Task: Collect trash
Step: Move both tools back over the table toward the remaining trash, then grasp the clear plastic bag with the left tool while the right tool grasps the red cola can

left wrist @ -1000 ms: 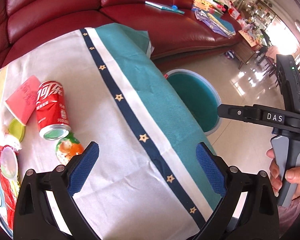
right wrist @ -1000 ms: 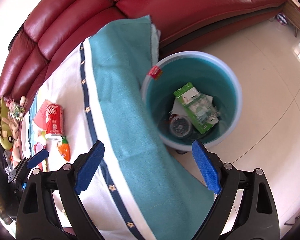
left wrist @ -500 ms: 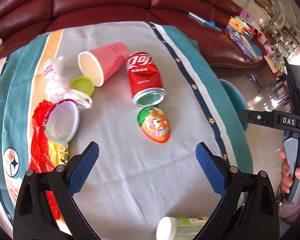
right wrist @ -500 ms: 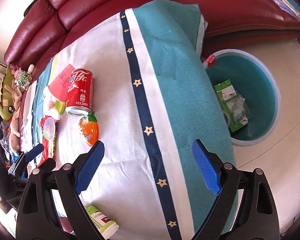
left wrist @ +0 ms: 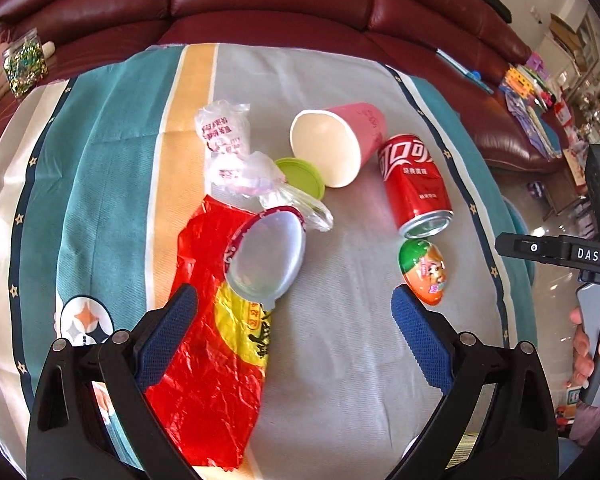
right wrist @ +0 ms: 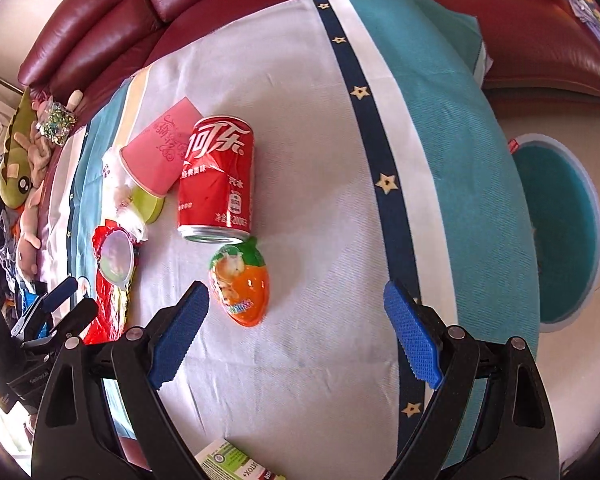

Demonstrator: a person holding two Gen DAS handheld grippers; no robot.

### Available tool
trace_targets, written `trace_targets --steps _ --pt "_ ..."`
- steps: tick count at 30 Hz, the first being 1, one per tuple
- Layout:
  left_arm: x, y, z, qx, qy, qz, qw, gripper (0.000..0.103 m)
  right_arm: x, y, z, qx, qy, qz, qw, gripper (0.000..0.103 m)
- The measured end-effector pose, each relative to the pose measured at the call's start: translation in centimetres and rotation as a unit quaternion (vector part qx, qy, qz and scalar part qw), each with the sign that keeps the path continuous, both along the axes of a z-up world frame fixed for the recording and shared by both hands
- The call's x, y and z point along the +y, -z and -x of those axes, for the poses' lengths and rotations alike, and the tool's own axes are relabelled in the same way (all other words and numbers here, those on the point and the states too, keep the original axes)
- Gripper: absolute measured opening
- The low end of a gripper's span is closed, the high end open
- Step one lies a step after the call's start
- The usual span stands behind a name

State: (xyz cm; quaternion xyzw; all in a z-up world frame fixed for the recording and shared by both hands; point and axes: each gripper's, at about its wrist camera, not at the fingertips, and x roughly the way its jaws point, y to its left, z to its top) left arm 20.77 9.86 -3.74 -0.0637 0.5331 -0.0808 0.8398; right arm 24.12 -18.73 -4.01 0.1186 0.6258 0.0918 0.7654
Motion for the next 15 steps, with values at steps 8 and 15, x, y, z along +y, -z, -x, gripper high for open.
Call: trace_targets --steps 8,15 --pt "1.7 0.2 -1.9 0.002 -0.007 -0.005 1.0 0.097 3.7 0.4 -4.2 -0.013 -0.028 -0.009 0.999 0.085" --pt "1.9 0.4 -3.2 0.003 -0.005 -0.009 0.9999 0.097 5.3 2.5 -6.8 0.0 -0.038 -0.022 0.999 0.077"
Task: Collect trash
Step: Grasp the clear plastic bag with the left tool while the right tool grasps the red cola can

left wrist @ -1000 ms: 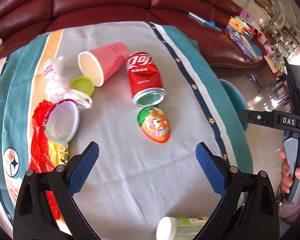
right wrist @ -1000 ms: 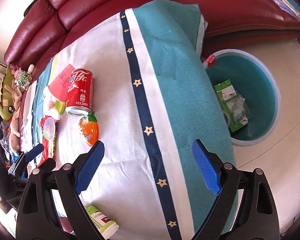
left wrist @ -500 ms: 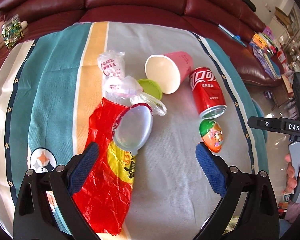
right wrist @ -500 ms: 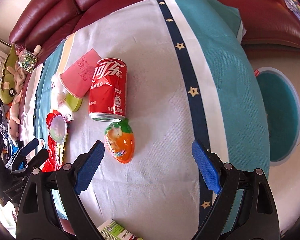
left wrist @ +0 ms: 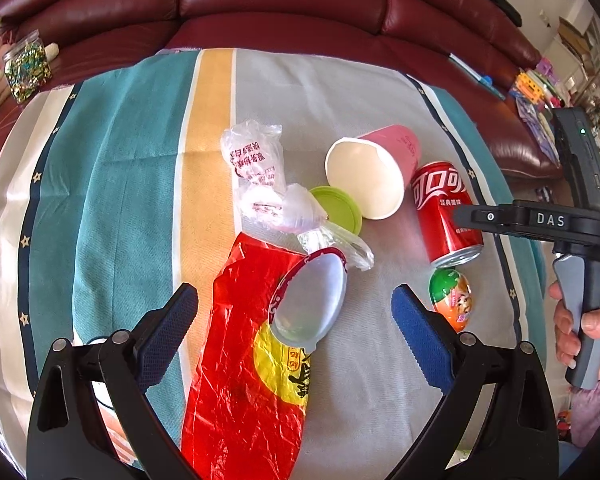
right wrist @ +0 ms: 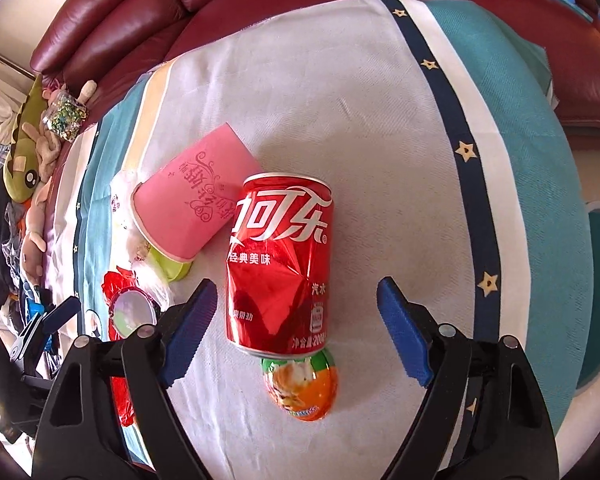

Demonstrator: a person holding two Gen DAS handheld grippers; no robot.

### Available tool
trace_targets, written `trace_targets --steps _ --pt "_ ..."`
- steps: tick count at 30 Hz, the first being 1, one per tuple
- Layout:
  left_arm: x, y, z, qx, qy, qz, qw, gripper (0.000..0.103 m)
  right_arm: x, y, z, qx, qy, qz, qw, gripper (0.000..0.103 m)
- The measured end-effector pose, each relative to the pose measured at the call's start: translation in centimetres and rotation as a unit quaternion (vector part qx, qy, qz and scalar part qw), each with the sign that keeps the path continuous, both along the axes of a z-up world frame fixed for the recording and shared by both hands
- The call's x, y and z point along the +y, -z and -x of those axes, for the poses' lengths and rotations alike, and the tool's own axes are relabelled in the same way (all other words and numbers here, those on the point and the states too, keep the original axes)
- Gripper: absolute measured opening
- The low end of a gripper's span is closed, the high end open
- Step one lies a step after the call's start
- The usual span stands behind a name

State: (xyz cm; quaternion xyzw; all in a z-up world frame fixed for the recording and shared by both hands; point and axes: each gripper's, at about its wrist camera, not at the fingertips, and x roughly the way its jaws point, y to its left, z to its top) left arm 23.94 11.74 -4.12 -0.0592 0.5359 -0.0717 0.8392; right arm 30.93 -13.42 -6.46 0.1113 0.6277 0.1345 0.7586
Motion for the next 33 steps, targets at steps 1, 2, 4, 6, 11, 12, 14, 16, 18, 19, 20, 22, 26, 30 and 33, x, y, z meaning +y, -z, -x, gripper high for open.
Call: trace_targets --steps 1,2,4,6,11,12,14,16,18,19,20,22,26,30,33 --pt "-0.1 0.0 -0.2 0.0 0.001 -0.002 1.0 0.097 0.1 0.3 -0.2 0.004 0.0 -0.003 1.0 0.077" --pt "-0.1 0.1 -0.4 0.0 0.003 -0.005 1.0 0.097 0.2 0.6 -0.4 0.007 0.0 -0.004 1.0 0.075" --pt "-0.2 0.3 -0.8 0.002 0.004 -0.008 1.0 0.097 0.3 1.1 -0.6 0.013 -0.003 -0.01 1.0 0.073" --pt "-0.1 0.5 -1.3 0.005 0.002 -0.008 1.0 0.097 0.4 1.7 -0.7 0.02 -0.003 -0.017 1.0 0.067" --pt "0.1 1.0 -2.3 0.011 -0.007 -0.001 0.9999 0.097 0.8 2.0 -0.2 0.012 -0.02 -0.02 1.0 0.055" --pt "0.1 1.0 -2.7 0.01 -0.007 -0.005 0.9999 0.097 0.8 1.8 -0.1 0.009 -0.021 -0.022 1.0 0.055" --pt "0.2 1.2 -3.5 0.008 -0.012 -0.011 0.9998 0.097 0.6 1.4 -0.1 0.005 -0.016 -0.025 1.0 0.055" --pt "0.5 1.3 -4.7 0.009 -0.023 -0.016 0.9996 0.097 0.4 0.9 0.0 -0.004 -0.018 -0.021 1.0 0.055" --pt "0.7 1.6 -5.8 0.009 -0.032 -0.018 0.9993 0.097 0.1 0.5 0.1 -0.008 -0.018 -0.021 1.0 0.055" --pt "0.8 1.7 -6.3 0.011 -0.035 -0.019 0.9991 0.097 -0.3 0.4 0.3 -0.009 -0.016 -0.024 1.0 0.055" --pt "0.8 1.9 -6.7 0.013 -0.038 -0.019 0.999 0.097 -0.6 0.2 0.3 -0.01 -0.013 -0.025 1.0 0.056" --pt "0.7 2.2 -7.2 0.017 -0.038 -0.015 0.999 0.096 -1.2 0.1 0.5 -0.009 -0.004 -0.026 1.0 0.056" --pt "0.0 3.0 -7.8 0.031 -0.031 -0.012 0.999 0.093 -2.5 0.2 0.7 -0.006 0.009 -0.025 1.0 0.056" --pt "-0.9 4.0 -7.9 0.037 -0.024 -0.02 0.9988 0.065 -3.6 0.4 1.0 -0.003 0.02 -0.029 0.999 0.056" --pt "-1.2 4.2 -7.6 0.027 -0.028 -0.038 0.9985 0.047 -4.0 0.3 1.2 -0.004 0.023 -0.032 0.999 0.056"
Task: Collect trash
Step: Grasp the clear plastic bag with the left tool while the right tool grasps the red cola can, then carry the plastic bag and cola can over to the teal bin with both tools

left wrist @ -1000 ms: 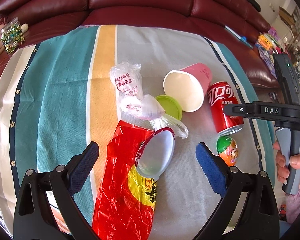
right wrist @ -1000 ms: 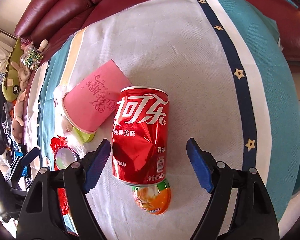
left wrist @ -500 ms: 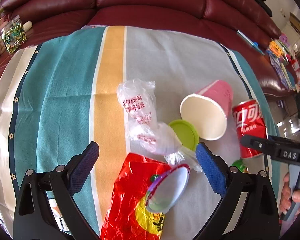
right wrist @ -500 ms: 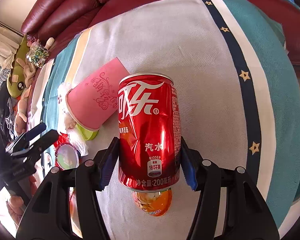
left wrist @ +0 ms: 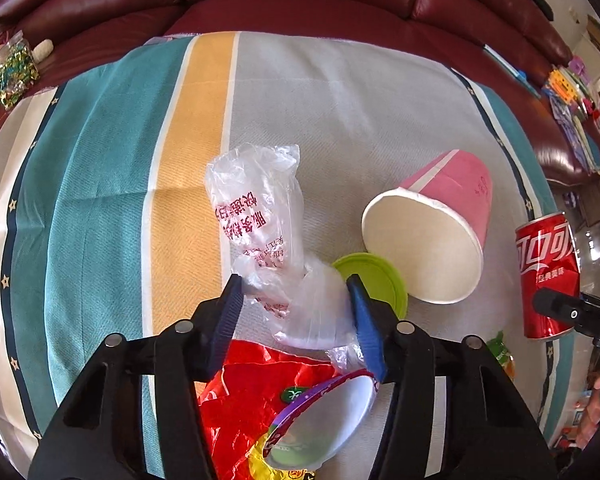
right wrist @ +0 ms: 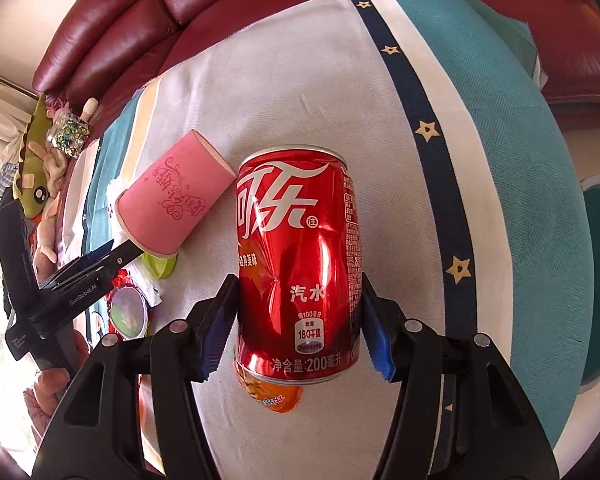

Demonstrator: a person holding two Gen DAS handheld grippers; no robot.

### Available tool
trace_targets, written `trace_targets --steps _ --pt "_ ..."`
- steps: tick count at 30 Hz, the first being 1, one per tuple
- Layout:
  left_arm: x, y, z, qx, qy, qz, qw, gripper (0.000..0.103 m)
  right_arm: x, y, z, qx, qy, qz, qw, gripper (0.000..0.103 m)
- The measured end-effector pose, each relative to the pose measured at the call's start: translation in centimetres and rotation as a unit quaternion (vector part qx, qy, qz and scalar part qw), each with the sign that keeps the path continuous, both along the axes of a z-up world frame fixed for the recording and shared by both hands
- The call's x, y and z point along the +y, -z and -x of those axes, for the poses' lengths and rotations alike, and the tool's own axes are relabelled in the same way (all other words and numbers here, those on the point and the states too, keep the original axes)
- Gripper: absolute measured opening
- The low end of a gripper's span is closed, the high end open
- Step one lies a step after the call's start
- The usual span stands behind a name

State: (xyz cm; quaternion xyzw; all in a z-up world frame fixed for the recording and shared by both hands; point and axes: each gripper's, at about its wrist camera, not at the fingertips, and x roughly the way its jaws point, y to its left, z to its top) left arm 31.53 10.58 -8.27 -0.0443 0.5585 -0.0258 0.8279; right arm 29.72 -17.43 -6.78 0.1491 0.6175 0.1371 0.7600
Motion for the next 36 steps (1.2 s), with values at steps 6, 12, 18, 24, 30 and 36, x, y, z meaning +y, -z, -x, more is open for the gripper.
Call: trace_targets --steps 6,12,18,24,30,36 --pt "0.1 -1.6 1.5 -0.023 -0.004 0.003 0.9997 0.04 -0.7 -0.7 0.6 -0.011 0.003 -0.006 1.0 0.056" --pt "-0.7 -4.5 3.5 -0.052 0.001 0.004 0.9987 0.04 -1.9 -1.8 1.6 -0.022 0.009 -0.015 1.0 0.056" --pt "-2.2 -7.9 5.3 -0.086 0.01 -0.002 0.9963 0.04 -3.7 -3.5 3.1 -0.037 0.022 -0.025 0.999 0.056" --pt "-4.4 -10.8 7.0 -0.108 0.024 0.002 0.9938 0.04 -6.6 -5.4 5.4 -0.059 0.04 -0.04 0.997 0.056" --pt "-8.2 -13.0 8.5 -0.121 0.062 0.018 0.9906 0.041 -10.7 -6.6 7.7 -0.074 0.071 -0.052 0.993 0.056" --pt "-13.8 -14.1 9.0 -0.12 0.111 0.03 0.986 0.041 -16.1 -7.2 10.1 -0.089 0.114 -0.062 0.988 0.056"
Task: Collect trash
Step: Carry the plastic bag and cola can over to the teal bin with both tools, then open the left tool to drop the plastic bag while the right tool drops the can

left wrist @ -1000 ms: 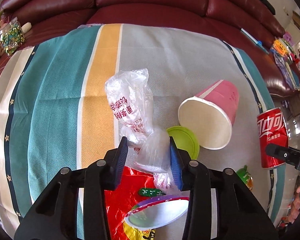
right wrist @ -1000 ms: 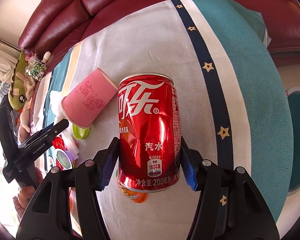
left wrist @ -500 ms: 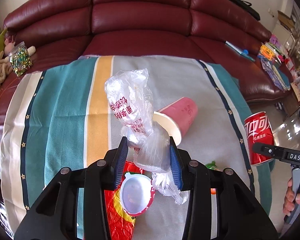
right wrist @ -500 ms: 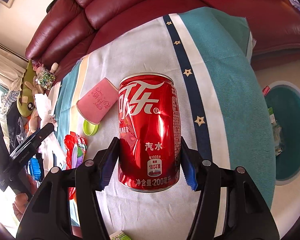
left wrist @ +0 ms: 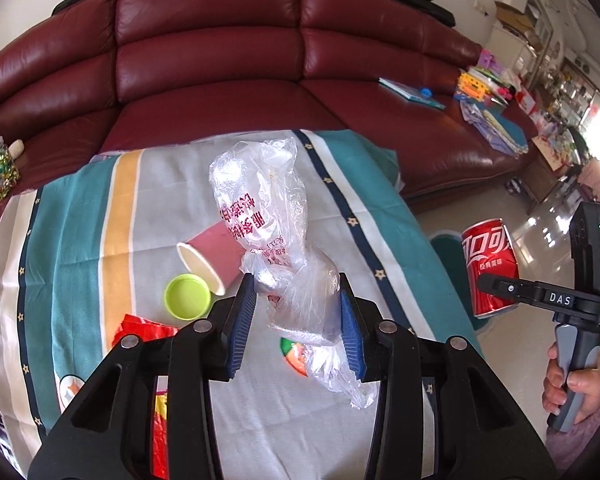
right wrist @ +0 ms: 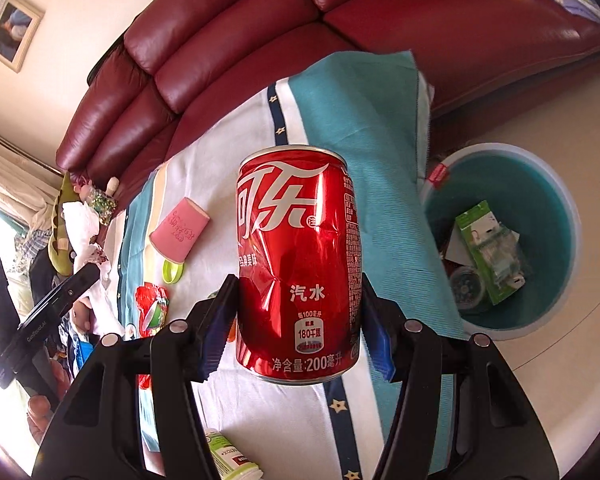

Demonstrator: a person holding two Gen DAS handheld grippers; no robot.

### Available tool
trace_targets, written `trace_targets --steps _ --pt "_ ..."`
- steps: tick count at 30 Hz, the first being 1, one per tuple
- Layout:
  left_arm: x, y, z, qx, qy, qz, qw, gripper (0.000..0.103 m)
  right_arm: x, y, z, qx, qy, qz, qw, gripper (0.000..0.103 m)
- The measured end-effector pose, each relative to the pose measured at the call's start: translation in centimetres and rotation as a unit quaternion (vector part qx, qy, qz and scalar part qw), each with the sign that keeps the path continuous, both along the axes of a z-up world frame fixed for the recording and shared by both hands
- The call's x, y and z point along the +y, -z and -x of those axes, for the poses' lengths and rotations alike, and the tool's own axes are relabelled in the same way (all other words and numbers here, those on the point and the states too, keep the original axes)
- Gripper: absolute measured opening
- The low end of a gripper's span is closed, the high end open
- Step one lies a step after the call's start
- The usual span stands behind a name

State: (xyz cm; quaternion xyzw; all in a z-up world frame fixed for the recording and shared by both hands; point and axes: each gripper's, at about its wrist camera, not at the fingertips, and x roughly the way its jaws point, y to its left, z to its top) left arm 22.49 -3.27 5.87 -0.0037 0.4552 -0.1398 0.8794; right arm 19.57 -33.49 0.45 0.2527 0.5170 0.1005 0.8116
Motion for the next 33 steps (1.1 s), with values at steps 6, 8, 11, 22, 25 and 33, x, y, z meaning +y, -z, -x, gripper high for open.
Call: trace_targets --steps 6,8,11,22,25,33 --pt "-9.0 1.2 0.4 0.018 0.081 -0.011 0.9965 0.041 -7.0 0.4 2.4 -0.004 0.061 -0.005 0.998 0.056" --pt "-12.0 1.9 0.4 0.028 0.107 -0.012 0.9938 0.041 -9.6 0.6 3.4 -0.004 0.084 -0.004 0.996 0.056" --pt "-16.3 3.3 0.4 0.043 0.144 -0.012 0.9886 0.041 -12.9 1.2 4.8 -0.002 0.111 -0.006 0.994 0.056" --pt "-27.7 8.3 -0.7 0.092 0.21 -0.024 0.973 0.041 -20.3 3.8 6.8 0.018 0.161 -0.016 0.987 0.056" --pt "-29.5 9.7 -1.4 0.104 0.215 -0.027 0.9706 0.042 -21.2 4.7 6.6 0.027 0.166 -0.02 0.986 0.056" --pt "-32.1 12.1 -3.5 0.124 0.21 -0.038 0.969 0.061 -22.2 5.7 5.6 0.038 0.17 -0.018 0.985 0.056"
